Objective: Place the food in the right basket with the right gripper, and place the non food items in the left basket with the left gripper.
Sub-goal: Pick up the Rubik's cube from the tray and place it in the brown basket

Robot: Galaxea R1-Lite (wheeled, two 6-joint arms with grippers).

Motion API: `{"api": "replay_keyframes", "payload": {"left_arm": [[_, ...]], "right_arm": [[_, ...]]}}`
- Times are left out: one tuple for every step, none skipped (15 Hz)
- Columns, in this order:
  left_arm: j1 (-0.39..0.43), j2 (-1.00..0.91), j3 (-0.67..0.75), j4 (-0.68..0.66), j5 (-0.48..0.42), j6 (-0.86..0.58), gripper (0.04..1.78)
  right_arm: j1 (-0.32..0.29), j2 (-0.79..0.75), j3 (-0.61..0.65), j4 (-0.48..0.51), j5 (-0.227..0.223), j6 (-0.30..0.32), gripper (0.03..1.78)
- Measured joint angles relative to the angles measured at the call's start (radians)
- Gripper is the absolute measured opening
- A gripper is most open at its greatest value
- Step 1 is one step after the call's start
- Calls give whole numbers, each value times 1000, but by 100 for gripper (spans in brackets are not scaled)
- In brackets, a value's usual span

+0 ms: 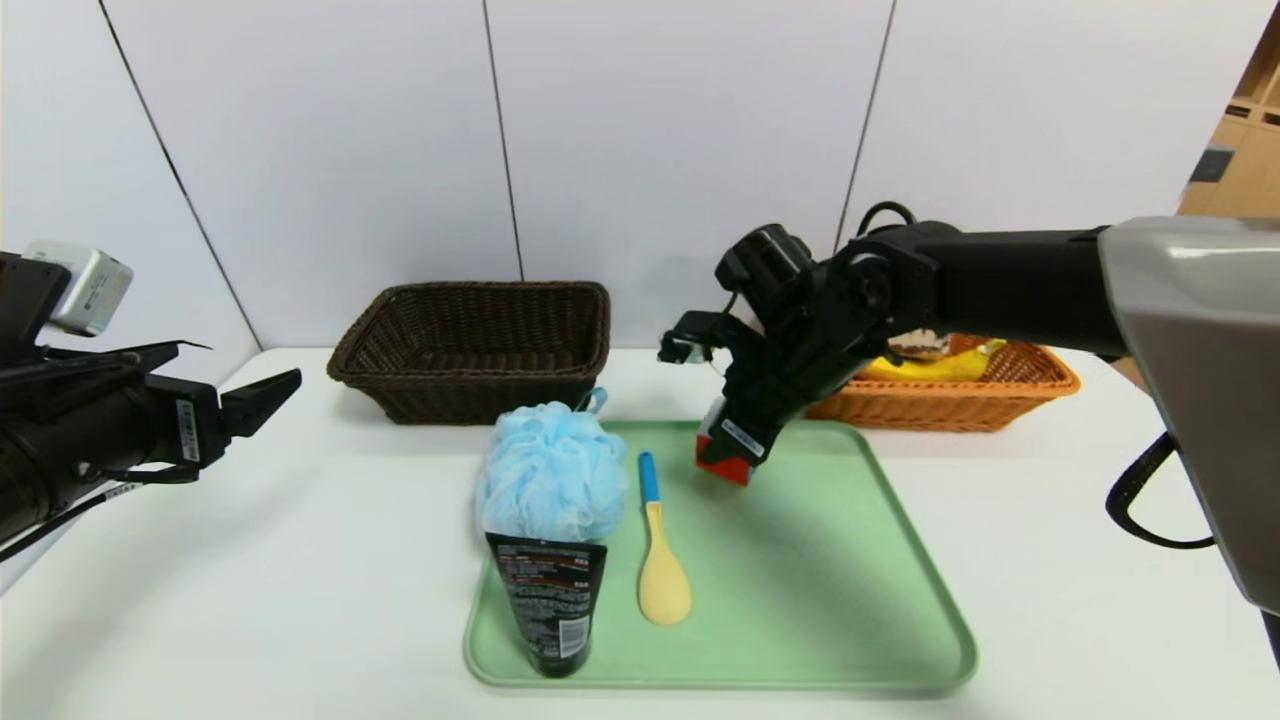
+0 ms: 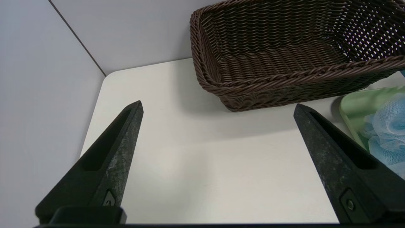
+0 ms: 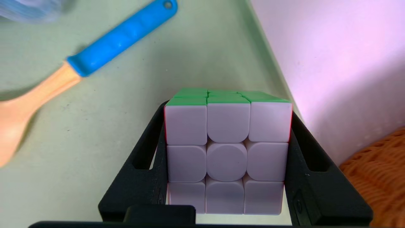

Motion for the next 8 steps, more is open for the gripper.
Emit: {"api": "replay_keyframes", "payload": {"left_arm": [[0,0,0,0,0,-1,169],[1,0,1,0,0,-2,169],[1,0,1,1,0,-3,169],[1,0,1,1,0,-3,169],[1,0,2,1,0,-3,169],[1,0,3,1,0,-3,169],[1,0,8,1,0,-2,169],[1,0,12,1,1,-1,169]], "right_arm": [[7,-18,-1,-7,7,9,97],[14,-40,-1,-18,25,25,97],[22,-66,-1,-32,48,42,97],[30,-90,-1,-61,60,54,97],[38,-110,-1,-105,66,68,97],[46,-123,-1,-163,71,90,97],[55,-131,-1,-240,78,120,97],[65,-133,-1,-321,83,154,97]]}}
